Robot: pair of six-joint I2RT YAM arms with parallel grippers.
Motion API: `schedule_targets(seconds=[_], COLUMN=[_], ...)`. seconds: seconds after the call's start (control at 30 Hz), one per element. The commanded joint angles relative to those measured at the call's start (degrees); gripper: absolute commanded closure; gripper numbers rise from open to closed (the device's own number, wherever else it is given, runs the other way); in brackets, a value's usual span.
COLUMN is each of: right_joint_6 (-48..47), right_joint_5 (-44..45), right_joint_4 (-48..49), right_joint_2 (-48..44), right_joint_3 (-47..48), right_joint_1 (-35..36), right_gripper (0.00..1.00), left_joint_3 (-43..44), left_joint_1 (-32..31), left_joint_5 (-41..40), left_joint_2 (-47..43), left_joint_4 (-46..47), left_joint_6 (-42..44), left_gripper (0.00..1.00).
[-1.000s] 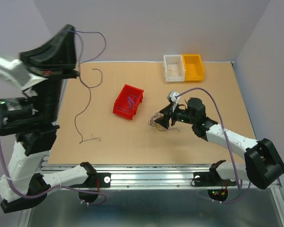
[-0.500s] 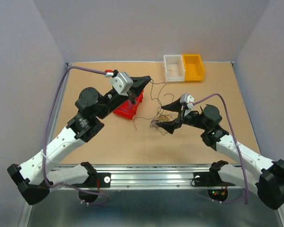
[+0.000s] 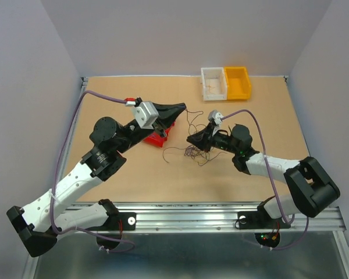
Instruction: Untangle the cables
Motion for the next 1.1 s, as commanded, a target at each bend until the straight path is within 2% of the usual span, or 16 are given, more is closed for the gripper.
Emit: schedule_targets(seconds=[0.0,0.03,0.27,0.43,0.57,0.7,0.87,1.07], right_joint_6=[1.3,1.3,0.9,1.4,2.6,0.6,-0.6,-1.3], right_joint_5=[-8.6,-10.5,-18.9,-18.7,-10.3,-2.1,5.5,11.9], right_joint_4=[8.1,8.1,8.1,8.1,7.2,3.1,0.0,0.0], right_joint_2=[0.3,0.0,-6.8,-17.8,-23.6,-25.1,-19.7,-12.1], right_joint_3=[4.2,4.0,0.3,-4.9,-7.3,-7.3,-4.4,-0.9], right_joint_1=[0.6,0.6,0.8,0.7,0.8,0.7,0.7,0.7], right_gripper=[0.84,0.99,0.99,0.99,0.99,0.98,0.99,0.97], left_joint_3=[3.3,3.9,3.9,3.7,2.9,0.7,-0.5,2.5], left_joint_1=[-0.2,0.0,3.0,10.2,10.8,10.9,10.7,10.6], left_joint_5=[-9.9,-11.8,-16.8,-7.2,-3.0,0.8,5.9,11.1], left_joint_2=[-0.7,-0.2,5.8,13.4,16.1,14.8,13.8,16.8], left_joint_4=[2.5,1.6,1.6,2.2,2.2,3.0,2.7,-1.6], left_joint_6=[0.5,0.5,1.2,-4.7,-4.0,-4.0,-5.0,-5.3], left_gripper=[1.00,1.00,1.00,1.00,1.00,1.00,1.00,1.00])
